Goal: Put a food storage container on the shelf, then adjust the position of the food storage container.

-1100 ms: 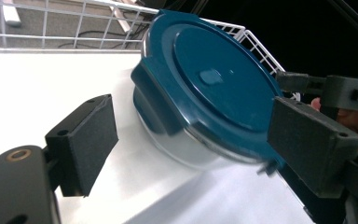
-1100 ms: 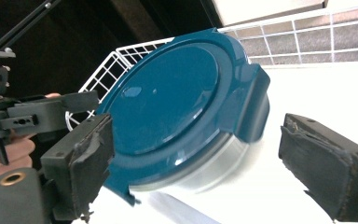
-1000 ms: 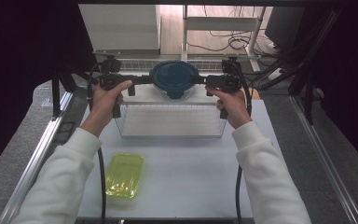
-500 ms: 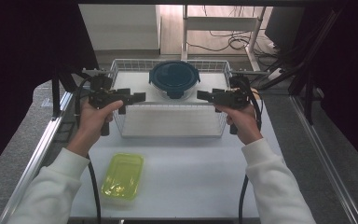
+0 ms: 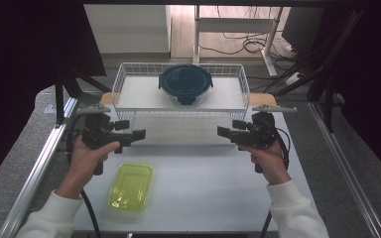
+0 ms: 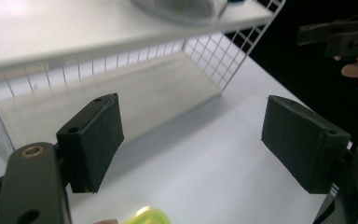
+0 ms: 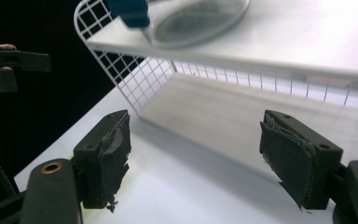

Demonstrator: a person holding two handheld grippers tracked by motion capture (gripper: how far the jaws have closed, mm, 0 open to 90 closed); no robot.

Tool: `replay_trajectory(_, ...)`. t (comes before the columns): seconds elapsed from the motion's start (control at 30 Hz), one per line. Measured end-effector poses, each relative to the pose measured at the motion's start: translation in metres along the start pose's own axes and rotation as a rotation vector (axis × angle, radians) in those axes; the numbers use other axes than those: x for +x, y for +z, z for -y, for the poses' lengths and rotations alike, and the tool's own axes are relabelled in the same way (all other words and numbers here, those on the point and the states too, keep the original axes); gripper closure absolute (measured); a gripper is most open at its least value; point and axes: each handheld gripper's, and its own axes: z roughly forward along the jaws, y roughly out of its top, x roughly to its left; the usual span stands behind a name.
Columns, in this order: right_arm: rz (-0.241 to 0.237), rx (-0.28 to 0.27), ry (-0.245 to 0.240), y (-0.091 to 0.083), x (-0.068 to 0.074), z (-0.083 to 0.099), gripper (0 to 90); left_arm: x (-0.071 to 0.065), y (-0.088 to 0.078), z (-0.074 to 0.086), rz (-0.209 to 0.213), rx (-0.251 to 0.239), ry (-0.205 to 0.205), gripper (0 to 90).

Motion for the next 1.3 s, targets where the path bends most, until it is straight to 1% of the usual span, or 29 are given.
replay_trajectory(0.13, 0.018, 0.016, -0.013, -0.002, -0.001, 0.02, 24.6, -0.001, 0.003, 0.02, -0.016, 0.034, 0.012, 20.1)
replay_trajectory(0.3, 0.032, 0.036, 0.004, -0.002, -0.003, 0.044, 24.4, -0.001, 0.008, 0.043, -0.038, 0.065, 0.017, 20.6)
replay_trajectory(0.37, 0.05, 0.052, -0.001, -0.003, -0.003, 0.054, 24.3, -0.001, 0.008, 0.051, -0.026, 0.073, 0.007, 20.8)
replay_trajectory(0.43, 0.054, 0.07, -0.003, -0.004, -0.003, 0.064, 24.2, -0.002, 0.008, 0.058, -0.037, 0.079, 0.009, 21.0)
replay_trajectory(0.53, 0.079, 0.097, -0.03, -0.007, -0.002, 0.077, 24.2, -0.003, 0.007, 0.071, -0.066, 0.088, 0.006, 21.0)
replay_trajectory(0.67, 0.086, 0.105, -0.028, -0.013, -0.002, 0.09, 24.3, -0.001, 0.004, 0.086, -0.066, 0.094, -0.019, 21.0)
replay_trajectory(0.73, 0.089, 0.112, -0.028, -0.014, -0.002, 0.095, 24.4, 0.001, 0.004, 0.092, -0.071, 0.095, -0.031, 21.1)
replay_trajectory(0.83, 0.096, 0.126, -0.03, -0.013, -0.001, 0.101, 24.4, 0.004, 0.003, 0.101, -0.083, 0.122, -0.034, 21.0)
replay_trajectory(0.9, 0.095, 0.135, -0.028, -0.012, -0.001, 0.104, 24.2, 0.006, 0.001, 0.105, -0.084, 0.126, -0.05, 21.1)
replay_trajectory(0.97, 0.093, 0.133, -0.026, -0.012, -0.001, 0.106, 24.2, 0.007, 0.001, 0.109, -0.089, 0.134, -0.054, 21.0)
replay_trajectory(1.03, 0.097, 0.135, -0.032, -0.011, 0.0, 0.106, 24.2, 0.009, 0.001, 0.111, -0.096, 0.141, -0.056, 21.1)
replay_trajectory(1.13, 0.104, 0.139, -0.038, -0.01, 0.001, 0.106, 24.2, 0.009, 0.001, 0.113, -0.095, 0.146, -0.061, 20.8)
replay_trajectory(1.17, 0.101, 0.138, -0.035, -0.01, 0.001, 0.106, 24.2, 0.009, 0.0, 0.113, -0.096, 0.145, -0.061, 20.6)
replay_trajectory(1.23, 0.079, 0.13, -0.024, -0.012, 0.003, 0.105, 24.2, 0.009, -0.001, 0.113, -0.101, 0.138, -0.06, 20.2)
replay_trajectory(1.3, 0.081, 0.125, -0.035, -0.012, 0.006, 0.103, 24.2, 0.01, -0.002, 0.113, -0.111, 0.134, -0.061, 20.2)
